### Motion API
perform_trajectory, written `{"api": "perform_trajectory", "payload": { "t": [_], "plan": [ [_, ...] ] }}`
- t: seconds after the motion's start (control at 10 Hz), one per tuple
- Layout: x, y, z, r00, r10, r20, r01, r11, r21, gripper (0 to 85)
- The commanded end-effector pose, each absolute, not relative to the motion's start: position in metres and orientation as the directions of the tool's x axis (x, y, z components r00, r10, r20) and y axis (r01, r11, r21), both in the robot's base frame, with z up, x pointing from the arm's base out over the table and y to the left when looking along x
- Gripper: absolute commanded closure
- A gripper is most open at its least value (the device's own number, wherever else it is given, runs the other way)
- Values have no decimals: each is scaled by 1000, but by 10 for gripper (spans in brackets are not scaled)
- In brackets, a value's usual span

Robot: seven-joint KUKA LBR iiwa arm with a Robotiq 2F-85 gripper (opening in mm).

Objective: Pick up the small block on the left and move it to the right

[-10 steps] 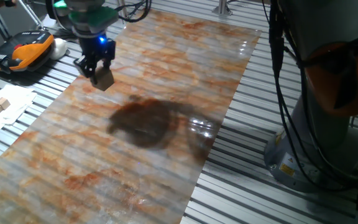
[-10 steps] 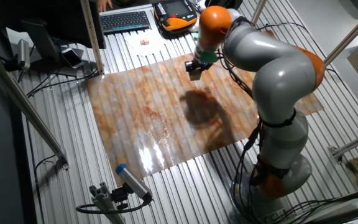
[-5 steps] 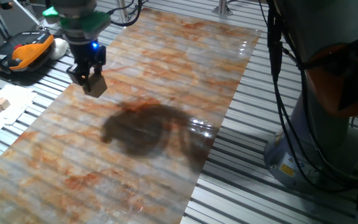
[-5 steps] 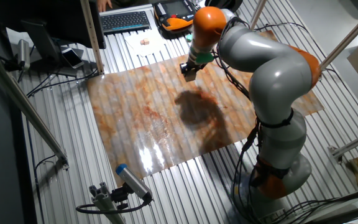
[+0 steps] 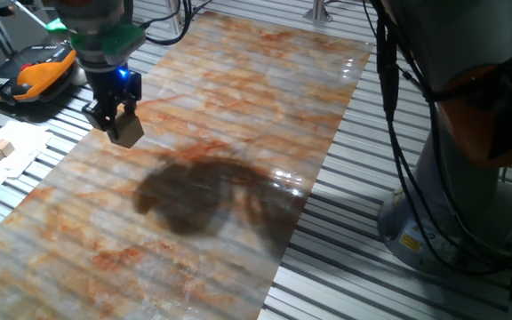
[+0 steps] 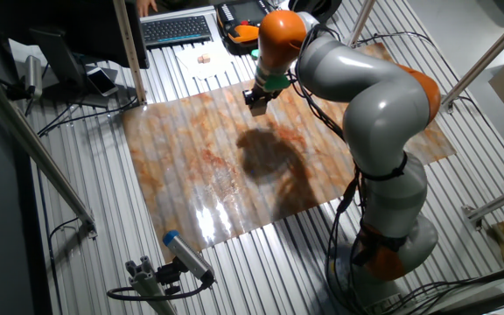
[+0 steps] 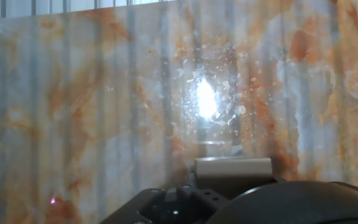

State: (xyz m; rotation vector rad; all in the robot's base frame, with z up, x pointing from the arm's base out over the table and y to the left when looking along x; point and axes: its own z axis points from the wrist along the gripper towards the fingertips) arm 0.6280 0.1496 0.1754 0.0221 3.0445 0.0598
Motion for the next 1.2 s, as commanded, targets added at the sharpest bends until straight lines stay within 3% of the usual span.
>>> {"api": "perform_trajectory", "payload": {
  "t": [0.0, 1.1],
  "plan": [
    [628, 150, 176, -995, 22, -96, 19, 999, 37, 850],
    [620, 159, 163, -991, 63, -120, 68, 997, -36, 850]
  ]
}}
